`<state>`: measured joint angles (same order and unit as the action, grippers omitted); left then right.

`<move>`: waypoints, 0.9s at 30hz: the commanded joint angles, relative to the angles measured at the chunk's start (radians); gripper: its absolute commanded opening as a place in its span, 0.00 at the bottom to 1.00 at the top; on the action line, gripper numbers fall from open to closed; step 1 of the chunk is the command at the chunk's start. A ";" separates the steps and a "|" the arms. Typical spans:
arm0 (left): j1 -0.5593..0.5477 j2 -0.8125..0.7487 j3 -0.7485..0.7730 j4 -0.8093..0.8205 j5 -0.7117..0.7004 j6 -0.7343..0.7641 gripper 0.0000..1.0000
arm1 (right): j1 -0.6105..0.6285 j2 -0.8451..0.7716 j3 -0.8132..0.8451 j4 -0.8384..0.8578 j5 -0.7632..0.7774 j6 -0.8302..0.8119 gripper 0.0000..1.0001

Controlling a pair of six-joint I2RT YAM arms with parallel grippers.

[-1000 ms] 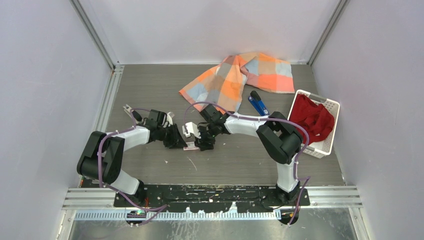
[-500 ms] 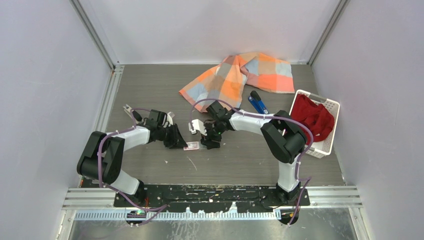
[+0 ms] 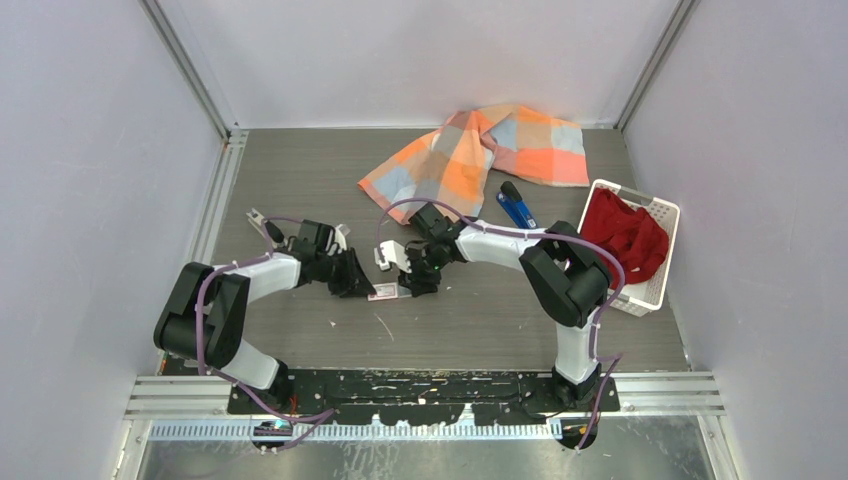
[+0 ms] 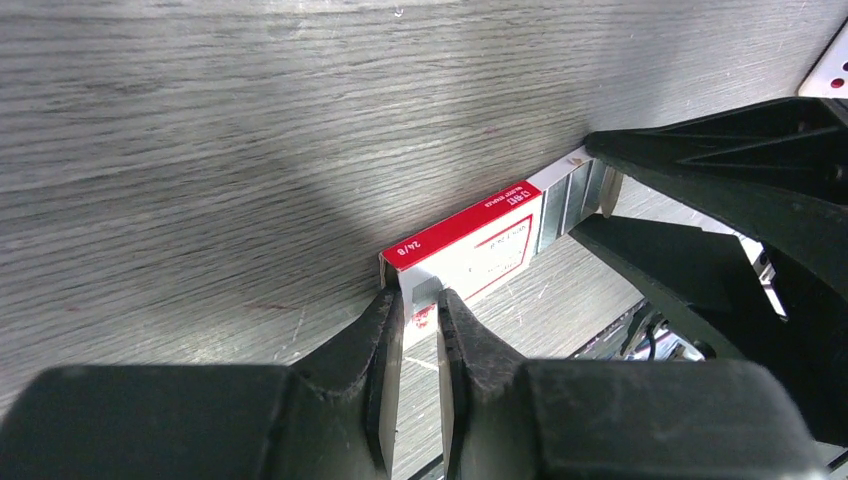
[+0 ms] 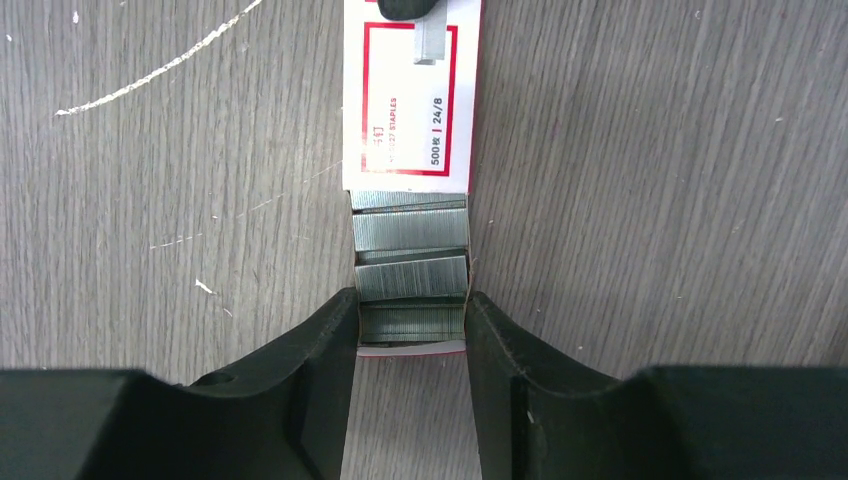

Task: Unload the staples from the stapler
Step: Close the staple box at the center of the board.

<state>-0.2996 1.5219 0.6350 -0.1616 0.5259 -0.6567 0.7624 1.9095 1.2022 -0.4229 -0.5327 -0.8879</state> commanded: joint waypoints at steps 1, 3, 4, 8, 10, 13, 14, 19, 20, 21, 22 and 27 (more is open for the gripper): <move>-0.027 0.009 -0.009 0.057 0.013 -0.026 0.20 | 0.030 0.019 0.018 -0.002 -0.009 0.016 0.41; -0.040 0.017 -0.009 0.068 0.006 -0.036 0.19 | 0.038 0.022 0.020 0.005 -0.007 0.026 0.40; -0.052 0.024 -0.008 0.075 0.004 -0.041 0.19 | 0.043 0.025 0.021 0.008 -0.007 0.032 0.40; -0.071 0.047 -0.010 0.102 -0.002 -0.057 0.20 | 0.052 0.035 0.038 0.013 -0.010 0.058 0.45; -0.072 0.043 -0.015 0.103 -0.013 -0.057 0.21 | 0.047 0.025 0.051 -0.015 -0.011 0.066 0.55; -0.070 0.027 -0.021 0.102 -0.025 -0.057 0.22 | 0.013 -0.035 0.045 -0.028 -0.054 0.094 0.65; -0.071 0.025 -0.021 0.102 -0.026 -0.057 0.22 | -0.011 -0.060 0.043 -0.028 -0.068 0.111 0.66; -0.071 0.030 -0.020 0.111 -0.022 -0.057 0.23 | -0.114 -0.145 0.014 -0.015 -0.226 0.237 0.68; -0.072 0.030 -0.023 0.117 -0.021 -0.059 0.23 | -0.139 -0.147 0.005 -0.005 -0.258 0.275 0.66; -0.072 0.030 -0.028 0.121 -0.020 -0.062 0.23 | -0.162 -0.139 0.000 0.003 -0.286 0.321 0.62; -0.071 0.028 -0.031 0.125 -0.020 -0.065 0.23 | -0.184 -0.132 -0.004 0.004 -0.304 0.367 0.58; -0.072 0.017 -0.049 0.145 -0.021 -0.075 0.23 | -0.236 -0.084 -0.062 0.049 -0.352 0.541 0.47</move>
<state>-0.3664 1.5467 0.6117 -0.0441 0.5373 -0.7330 0.5335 1.8114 1.1965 -0.4221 -0.7887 -0.5323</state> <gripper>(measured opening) 0.228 0.481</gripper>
